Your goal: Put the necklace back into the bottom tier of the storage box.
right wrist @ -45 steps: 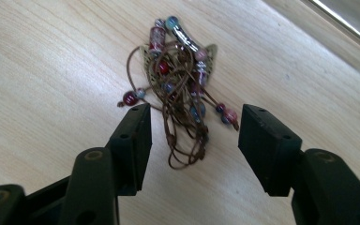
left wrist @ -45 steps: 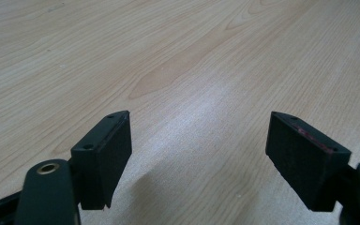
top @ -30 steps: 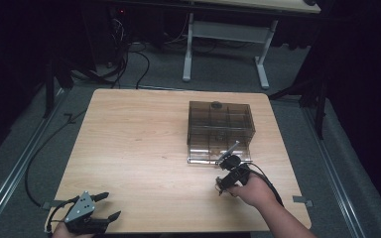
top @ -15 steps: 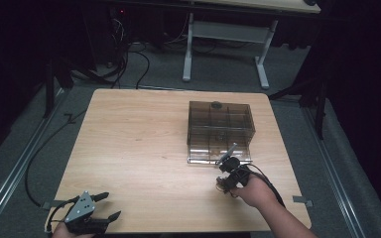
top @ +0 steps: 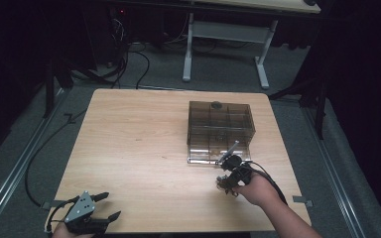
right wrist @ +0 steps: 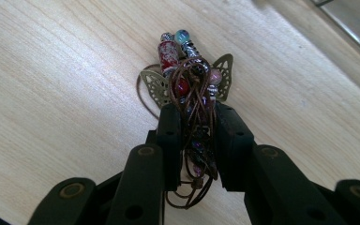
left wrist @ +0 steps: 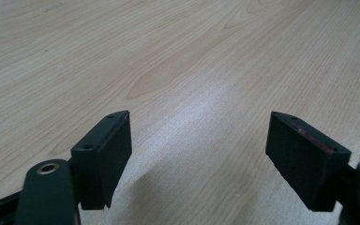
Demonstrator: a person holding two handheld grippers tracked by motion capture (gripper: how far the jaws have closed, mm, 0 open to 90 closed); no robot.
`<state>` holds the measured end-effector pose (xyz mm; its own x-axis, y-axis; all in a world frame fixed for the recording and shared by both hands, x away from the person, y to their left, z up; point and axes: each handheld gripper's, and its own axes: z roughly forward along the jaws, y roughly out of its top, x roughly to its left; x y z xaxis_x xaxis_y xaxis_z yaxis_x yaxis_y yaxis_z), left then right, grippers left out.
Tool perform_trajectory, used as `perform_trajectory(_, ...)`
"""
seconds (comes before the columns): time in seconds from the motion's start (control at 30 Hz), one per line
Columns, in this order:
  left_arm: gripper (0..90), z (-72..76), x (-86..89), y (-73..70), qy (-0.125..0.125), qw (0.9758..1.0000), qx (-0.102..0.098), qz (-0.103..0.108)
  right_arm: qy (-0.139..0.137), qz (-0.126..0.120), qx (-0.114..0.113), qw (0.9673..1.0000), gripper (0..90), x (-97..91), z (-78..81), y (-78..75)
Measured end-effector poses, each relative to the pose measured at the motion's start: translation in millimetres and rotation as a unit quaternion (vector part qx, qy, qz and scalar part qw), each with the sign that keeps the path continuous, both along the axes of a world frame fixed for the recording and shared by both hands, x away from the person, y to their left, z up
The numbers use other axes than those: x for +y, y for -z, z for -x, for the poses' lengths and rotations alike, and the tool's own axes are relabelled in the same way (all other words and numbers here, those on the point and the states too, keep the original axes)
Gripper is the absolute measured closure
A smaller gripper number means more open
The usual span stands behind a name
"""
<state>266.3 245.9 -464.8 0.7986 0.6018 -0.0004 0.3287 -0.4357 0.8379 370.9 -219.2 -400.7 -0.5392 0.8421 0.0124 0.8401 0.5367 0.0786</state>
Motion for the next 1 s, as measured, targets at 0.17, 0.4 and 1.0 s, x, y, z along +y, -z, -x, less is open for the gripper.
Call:
perform_trajectory(0.17, 23.1, 0.0, 0.0, -0.2, 0.0, 1.0, 0.001, -0.001, -0.007, -0.004, -0.004, 1.0, 74.1, -4.2, -0.5, -6.1)
perform_trajectory(0.4, 23.1, -0.1, -0.1, 0.0, 0.0, 1.0, 0.0, 0.0, -0.008, -0.01, -0.013, 0.9998, 74.1, -9.7, -2.6, -18.1)
perform_trajectory(1.0, 23.0, -0.2, 0.1, 0.0, 0.0, 1.0, 0.0, 0.001, -0.009, -0.012, -0.025, 0.9996, 74.1, -7.4, -10.9, -39.8)
